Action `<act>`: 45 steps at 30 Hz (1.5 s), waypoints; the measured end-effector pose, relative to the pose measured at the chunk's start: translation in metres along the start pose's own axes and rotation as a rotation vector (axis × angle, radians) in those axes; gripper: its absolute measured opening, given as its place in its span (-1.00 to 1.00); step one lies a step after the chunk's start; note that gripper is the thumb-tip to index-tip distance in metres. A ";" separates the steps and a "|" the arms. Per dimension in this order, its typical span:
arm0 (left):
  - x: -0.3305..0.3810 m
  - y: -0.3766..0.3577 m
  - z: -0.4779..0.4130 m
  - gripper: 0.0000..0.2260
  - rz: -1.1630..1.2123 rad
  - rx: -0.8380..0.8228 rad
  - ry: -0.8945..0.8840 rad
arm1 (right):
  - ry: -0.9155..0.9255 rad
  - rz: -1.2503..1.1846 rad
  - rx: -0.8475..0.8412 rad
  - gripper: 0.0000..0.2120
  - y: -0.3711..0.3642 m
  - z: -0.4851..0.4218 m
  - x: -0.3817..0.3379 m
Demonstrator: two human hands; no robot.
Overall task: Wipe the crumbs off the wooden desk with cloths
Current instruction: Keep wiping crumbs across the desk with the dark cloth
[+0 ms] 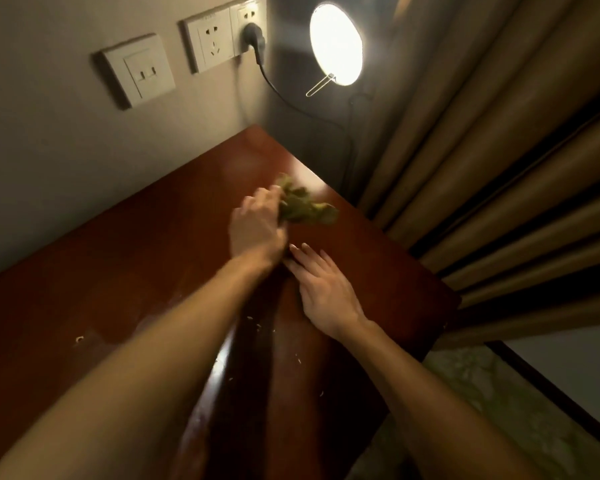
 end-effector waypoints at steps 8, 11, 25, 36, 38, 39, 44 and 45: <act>-0.082 0.049 0.009 -0.55 -0.186 -0.118 0.224 | -0.197 0.040 -0.012 -0.51 0.009 0.015 0.115; -0.095 0.053 0.009 -0.54 -0.237 -0.125 0.228 | -0.315 0.034 0.016 -0.54 0.005 0.067 0.141; -0.023 -0.017 0.012 -0.45 -0.353 -0.473 -0.011 | -0.708 0.030 0.131 -0.50 -0.002 0.106 0.103; -0.017 0.009 -0.009 -0.32 -0.420 -0.721 0.008 | -0.512 -0.002 0.109 -0.51 -0.007 0.110 0.087; -0.014 0.007 -0.013 -0.36 -0.445 -0.760 0.010 | -0.648 0.020 0.149 -0.50 -0.008 0.102 0.067; -0.014 0.005 -0.013 -0.37 -0.440 -0.766 0.019 | -0.650 0.039 0.166 -0.47 -0.008 0.099 0.048; -0.018 0.004 -0.009 -0.38 -0.353 -0.769 0.071 | -0.140 0.005 0.101 -0.46 -0.014 0.103 -0.045; -0.019 0.006 -0.007 -0.39 -0.340 -0.760 0.074 | -0.075 0.004 0.087 -0.47 -0.012 0.103 -0.039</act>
Point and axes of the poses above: each hand's wrist, its own z-axis away from the middle knuckle, its own y-axis out of the back of the hand, x = y × z, the point moved 1 cm from there along -z, towards the middle knuckle, and after that the axes turned 14 degrees about z, right-handed, at the moved point
